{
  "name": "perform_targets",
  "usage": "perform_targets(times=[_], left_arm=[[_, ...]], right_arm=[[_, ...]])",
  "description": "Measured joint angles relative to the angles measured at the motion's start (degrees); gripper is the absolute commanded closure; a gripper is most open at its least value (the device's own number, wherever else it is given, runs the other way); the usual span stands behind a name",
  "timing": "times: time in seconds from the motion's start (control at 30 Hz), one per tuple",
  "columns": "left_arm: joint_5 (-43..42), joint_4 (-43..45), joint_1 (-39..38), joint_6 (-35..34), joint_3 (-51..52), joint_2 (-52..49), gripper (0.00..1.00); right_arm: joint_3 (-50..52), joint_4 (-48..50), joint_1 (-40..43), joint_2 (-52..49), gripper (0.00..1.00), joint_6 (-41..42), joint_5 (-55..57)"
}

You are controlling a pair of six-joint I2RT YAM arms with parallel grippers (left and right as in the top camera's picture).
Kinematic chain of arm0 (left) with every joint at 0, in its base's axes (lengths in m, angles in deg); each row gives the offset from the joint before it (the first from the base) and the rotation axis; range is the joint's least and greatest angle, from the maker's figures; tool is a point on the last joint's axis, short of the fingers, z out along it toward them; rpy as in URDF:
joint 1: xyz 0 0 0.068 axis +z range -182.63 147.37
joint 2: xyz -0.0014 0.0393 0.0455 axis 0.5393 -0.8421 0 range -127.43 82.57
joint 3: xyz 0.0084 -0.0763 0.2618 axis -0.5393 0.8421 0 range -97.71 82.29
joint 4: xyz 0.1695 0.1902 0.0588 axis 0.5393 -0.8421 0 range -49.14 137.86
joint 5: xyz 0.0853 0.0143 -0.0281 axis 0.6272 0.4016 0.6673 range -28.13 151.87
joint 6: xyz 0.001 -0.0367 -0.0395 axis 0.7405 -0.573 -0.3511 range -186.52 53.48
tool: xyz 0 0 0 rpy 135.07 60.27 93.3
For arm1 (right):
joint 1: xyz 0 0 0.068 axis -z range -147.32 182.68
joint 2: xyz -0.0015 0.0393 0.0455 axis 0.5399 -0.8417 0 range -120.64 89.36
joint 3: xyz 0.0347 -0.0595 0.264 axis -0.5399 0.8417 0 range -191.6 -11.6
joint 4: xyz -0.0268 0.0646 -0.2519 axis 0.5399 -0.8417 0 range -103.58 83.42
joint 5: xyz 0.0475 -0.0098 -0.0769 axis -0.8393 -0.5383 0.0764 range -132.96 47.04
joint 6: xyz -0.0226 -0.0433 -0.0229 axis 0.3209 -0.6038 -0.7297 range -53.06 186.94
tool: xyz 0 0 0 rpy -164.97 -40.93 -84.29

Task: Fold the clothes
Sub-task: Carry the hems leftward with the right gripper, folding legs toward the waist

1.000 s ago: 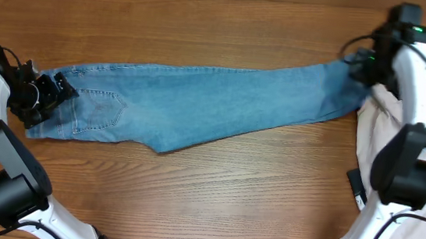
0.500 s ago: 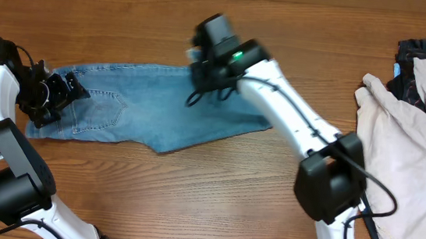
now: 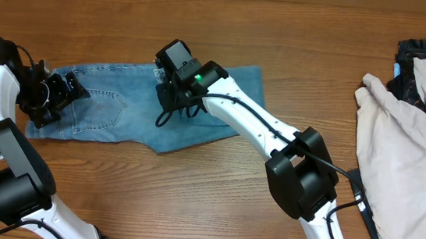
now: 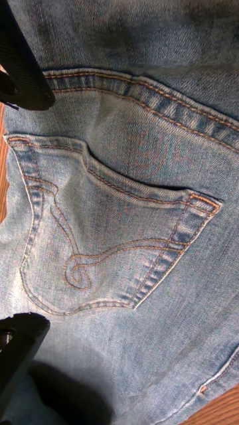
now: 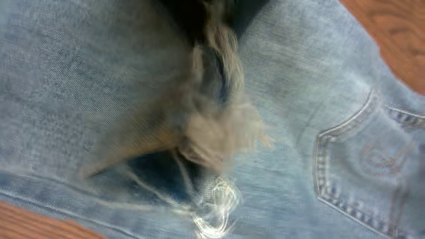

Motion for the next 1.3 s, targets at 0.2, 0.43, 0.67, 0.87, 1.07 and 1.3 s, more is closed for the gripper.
perform_targets(times=[0.2, 0.43, 0.67, 0.87, 1.07, 1.3], left_arm=[[-0.02, -0.11, 0.0, 0.0, 0.0, 0.0, 0.0], [0.04, -0.28, 0.13, 0.0, 0.0, 0.0, 0.0], [1.2, -0.94, 2.82, 0.0, -2.71, 0.0, 0.0], [9.64, 2.56, 3.89, 0.0, -3.76, 0.0, 0.0], [15.34, 5.77, 3.89, 0.02, -3.85, -1.57, 0.0], [16.87, 10.49, 3.93, 0.02, -3.85, -7.34, 0.0]], right_arm=[[0.0, -0.44, 0.22, 0.0, 0.45, 0.17, -0.83], [-0.02, -5.27, 5.14, 0.35, 0.43, 0.15, -1.22], [-0.09, -14.12, 16.02, 5.16, 0.43, 0.13, -1.18], [-0.11, -17.53, 19.04, 6.01, 0.43, 0.15, -1.16], [-0.11, -18.49, 18.75, 6.01, 0.43, 0.15, -1.2], [-0.11, -19.93, 18.71, 6.01, 0.43, 0.15, -1.22]])
